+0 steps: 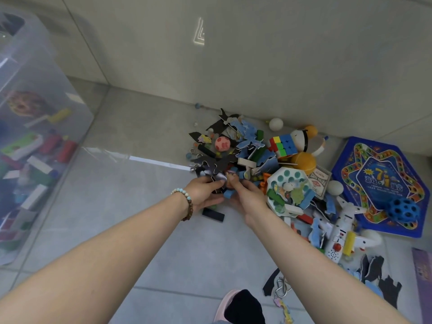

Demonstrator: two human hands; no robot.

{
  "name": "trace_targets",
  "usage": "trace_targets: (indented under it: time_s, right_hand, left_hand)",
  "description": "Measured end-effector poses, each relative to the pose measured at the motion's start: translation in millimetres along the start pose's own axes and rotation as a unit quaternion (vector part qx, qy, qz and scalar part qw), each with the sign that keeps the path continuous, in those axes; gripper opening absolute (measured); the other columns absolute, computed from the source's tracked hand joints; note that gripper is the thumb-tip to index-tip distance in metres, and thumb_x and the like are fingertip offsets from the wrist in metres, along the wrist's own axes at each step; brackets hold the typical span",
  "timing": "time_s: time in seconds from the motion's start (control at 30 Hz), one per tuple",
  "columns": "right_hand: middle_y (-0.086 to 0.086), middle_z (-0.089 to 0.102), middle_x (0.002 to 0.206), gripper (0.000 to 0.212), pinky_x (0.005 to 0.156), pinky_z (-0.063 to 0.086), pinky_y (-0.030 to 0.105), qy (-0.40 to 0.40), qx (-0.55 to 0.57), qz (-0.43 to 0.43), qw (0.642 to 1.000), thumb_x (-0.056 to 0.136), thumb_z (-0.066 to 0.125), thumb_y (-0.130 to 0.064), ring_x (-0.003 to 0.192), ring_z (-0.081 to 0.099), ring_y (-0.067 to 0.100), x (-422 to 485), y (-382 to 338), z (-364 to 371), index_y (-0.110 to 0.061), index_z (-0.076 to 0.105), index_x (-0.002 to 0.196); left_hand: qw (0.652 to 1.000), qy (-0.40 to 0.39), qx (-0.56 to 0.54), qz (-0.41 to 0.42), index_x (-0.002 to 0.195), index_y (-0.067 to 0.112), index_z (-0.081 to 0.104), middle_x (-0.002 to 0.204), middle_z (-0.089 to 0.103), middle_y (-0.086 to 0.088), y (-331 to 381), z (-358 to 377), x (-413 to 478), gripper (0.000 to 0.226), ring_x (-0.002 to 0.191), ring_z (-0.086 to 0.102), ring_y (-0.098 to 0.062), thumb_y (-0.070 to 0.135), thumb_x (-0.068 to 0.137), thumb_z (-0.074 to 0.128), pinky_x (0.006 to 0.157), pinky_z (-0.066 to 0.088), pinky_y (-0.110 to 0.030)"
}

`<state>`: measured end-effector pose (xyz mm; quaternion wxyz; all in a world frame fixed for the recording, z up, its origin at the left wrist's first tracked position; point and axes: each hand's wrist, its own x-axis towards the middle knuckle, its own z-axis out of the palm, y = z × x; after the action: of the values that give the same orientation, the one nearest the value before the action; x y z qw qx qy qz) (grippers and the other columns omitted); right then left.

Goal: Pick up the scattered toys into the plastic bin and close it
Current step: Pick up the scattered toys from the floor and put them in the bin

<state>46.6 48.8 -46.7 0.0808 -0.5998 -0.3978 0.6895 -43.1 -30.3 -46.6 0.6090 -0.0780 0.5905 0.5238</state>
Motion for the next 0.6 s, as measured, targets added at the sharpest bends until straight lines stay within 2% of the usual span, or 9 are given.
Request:
trace_targets:
  time_s: [0.1,0.2,0.3,0.47,0.6]
  right_hand:
    - [0.015,0.066,0.111,0.024,0.095,0.051,0.042,-0.023,0.039,0.001,0.999,0.083,0.068,-0.018,0.105,0.063,0.028,-1,-1,-3,-0.009,0.06,0.104]
    - [0.014,0.068,0.109,0.028,0.091,0.052,0.039,-0.03,0.058,-0.008,0.998,0.083,0.068,-0.018,0.103,0.065,0.025,-7,0,-5,-0.007,0.062,0.109]
    - [0.013,0.069,0.108,0.023,0.086,0.052,0.034,-0.042,0.063,-0.033,0.997,0.083,0.068,-0.02,0.103,0.065,0.024,-24,-4,-4,-0.009,0.064,0.104]
    - [0.011,0.071,0.101,0.03,0.086,0.054,0.034,-0.07,0.045,-0.088,0.993,0.081,0.069,-0.022,0.099,0.067,0.024,-76,-38,15,-0.008,0.064,0.107]
    - [0.006,0.073,0.096,0.029,0.073,0.055,0.023,-0.135,-0.007,-0.13,0.982,0.079,0.072,-0.027,0.092,0.069,0.016,-130,-80,58,-0.011,0.064,0.102]
  left_hand:
    - [1.0,0.001,-0.004,0.014,0.109,0.013,0.059,0.106,0.064,-0.007,1,-1,0,0.019,0.083,0.065,-0.014,0.016,0.09,0.059,0.066,0.057,-0.019]
    - [1.0,-0.007,0.004,0.021,0.119,0.012,0.058,0.106,0.066,-0.006,3,-3,-7,0.031,0.084,0.065,-0.014,0.02,0.089,0.061,0.066,0.057,-0.018]
    - [0.999,-0.016,0.021,0.037,0.118,0.01,0.059,0.104,0.067,-0.007,10,-6,-24,0.032,0.083,0.066,-0.013,0.02,0.088,0.061,0.069,0.057,-0.018]
    - [0.995,-0.038,0.012,0.089,0.115,0.008,0.06,0.109,0.068,-0.01,43,-18,-78,0.027,0.085,0.068,-0.015,0.017,0.089,0.06,0.073,0.057,-0.018]
    - [0.988,-0.028,-0.011,0.152,0.117,0.009,0.06,0.11,0.069,-0.008,82,-47,-140,0.029,0.083,0.069,-0.011,0.017,0.089,0.06,0.071,0.056,-0.016]
